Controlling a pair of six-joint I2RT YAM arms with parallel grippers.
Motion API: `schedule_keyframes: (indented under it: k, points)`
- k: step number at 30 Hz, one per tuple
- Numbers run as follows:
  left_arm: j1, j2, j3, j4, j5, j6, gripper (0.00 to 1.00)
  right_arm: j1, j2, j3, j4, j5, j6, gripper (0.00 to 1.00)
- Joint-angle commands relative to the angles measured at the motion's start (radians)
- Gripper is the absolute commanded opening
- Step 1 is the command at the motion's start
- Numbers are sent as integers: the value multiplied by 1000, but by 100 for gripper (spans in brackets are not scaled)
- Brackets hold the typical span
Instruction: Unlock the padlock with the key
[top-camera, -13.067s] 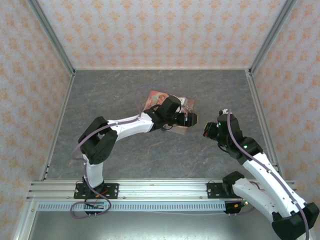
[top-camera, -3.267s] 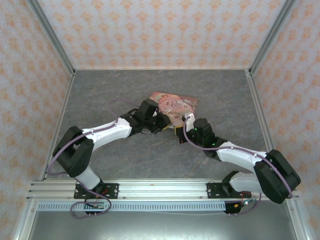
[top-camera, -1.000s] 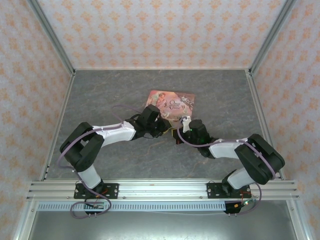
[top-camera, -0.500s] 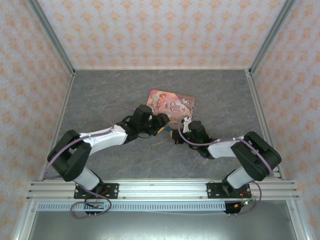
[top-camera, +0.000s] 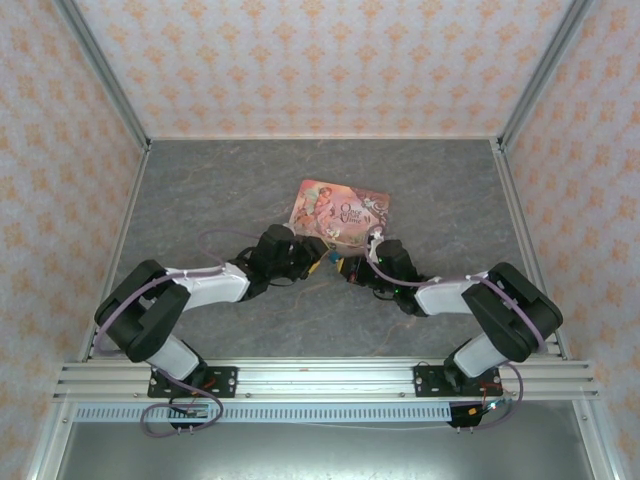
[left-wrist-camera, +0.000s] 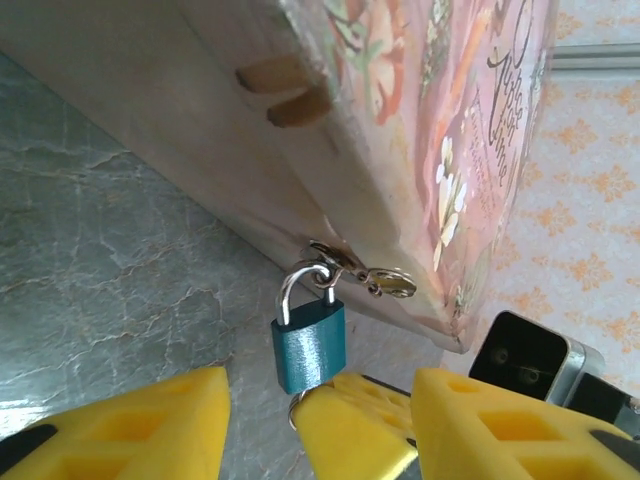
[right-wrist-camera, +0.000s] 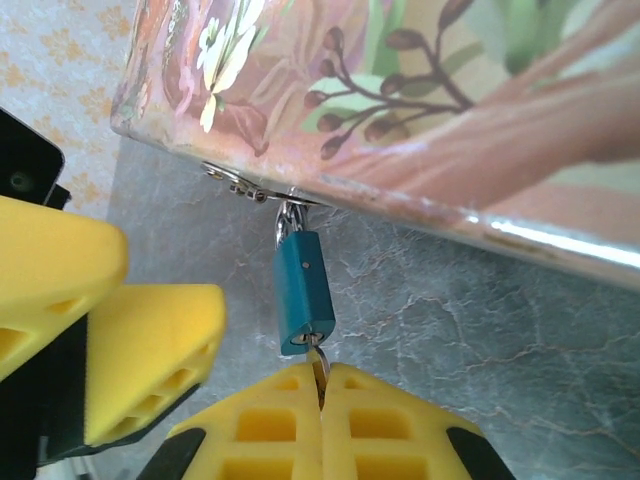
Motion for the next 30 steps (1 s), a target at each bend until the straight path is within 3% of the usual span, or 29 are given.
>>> schedule_keyframes:
  k: [1,15,26,30]
  points:
    - [1,26,20,66,-9,-6,50,6,-10,47,11,-29,89,0]
    - [-14,161,71,173,6,-51,43,4,-33,85,-70,-26,142,0]
    - [-28,183,84,177,-8,-72,21,5,-37,83,-71,-19,153,0]
    - [-27,171,85,162,-16,-74,12,5,-46,82,-80,-10,145,13]
